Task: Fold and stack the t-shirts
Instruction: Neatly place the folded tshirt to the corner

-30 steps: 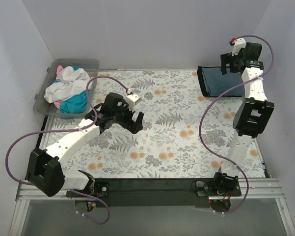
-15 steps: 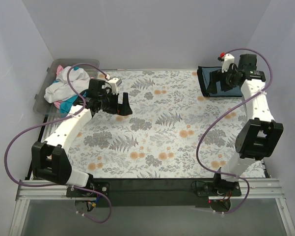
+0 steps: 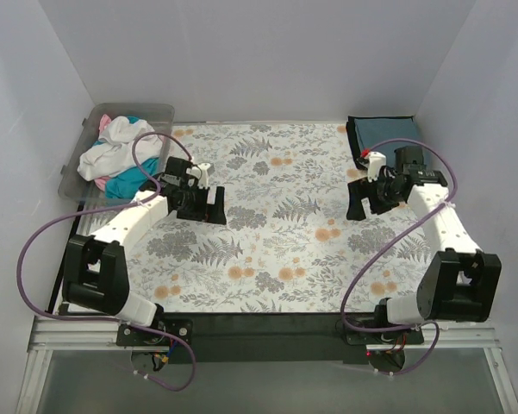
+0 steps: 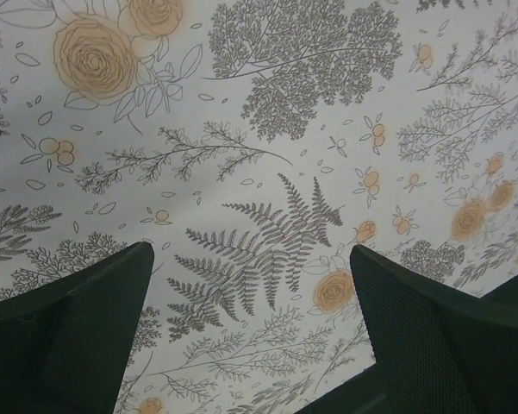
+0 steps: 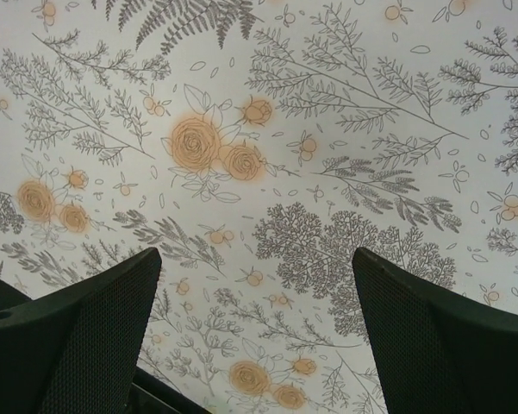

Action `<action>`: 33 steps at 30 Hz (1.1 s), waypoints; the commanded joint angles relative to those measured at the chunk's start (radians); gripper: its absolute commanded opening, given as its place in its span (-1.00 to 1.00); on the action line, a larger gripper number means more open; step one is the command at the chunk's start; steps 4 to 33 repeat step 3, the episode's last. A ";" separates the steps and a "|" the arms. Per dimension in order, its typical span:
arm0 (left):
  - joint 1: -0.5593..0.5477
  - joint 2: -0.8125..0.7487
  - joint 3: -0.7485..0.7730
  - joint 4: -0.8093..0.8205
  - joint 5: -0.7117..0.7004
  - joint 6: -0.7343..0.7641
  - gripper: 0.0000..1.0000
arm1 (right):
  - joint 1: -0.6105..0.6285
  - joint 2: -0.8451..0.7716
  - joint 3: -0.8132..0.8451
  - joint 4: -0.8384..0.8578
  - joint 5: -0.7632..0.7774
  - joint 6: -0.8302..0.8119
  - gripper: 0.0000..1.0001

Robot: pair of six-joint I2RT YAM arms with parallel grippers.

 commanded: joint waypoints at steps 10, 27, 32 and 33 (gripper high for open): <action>0.005 -0.058 -0.011 -0.005 -0.044 0.008 0.96 | 0.023 -0.108 -0.072 0.053 0.037 0.012 0.97; 0.005 -0.058 -0.011 -0.005 -0.044 0.008 0.96 | 0.023 -0.108 -0.072 0.053 0.037 0.012 0.97; 0.005 -0.058 -0.011 -0.005 -0.044 0.008 0.96 | 0.023 -0.108 -0.072 0.053 0.037 0.012 0.97; 0.005 -0.058 -0.011 -0.005 -0.044 0.008 0.96 | 0.023 -0.108 -0.072 0.053 0.037 0.012 0.97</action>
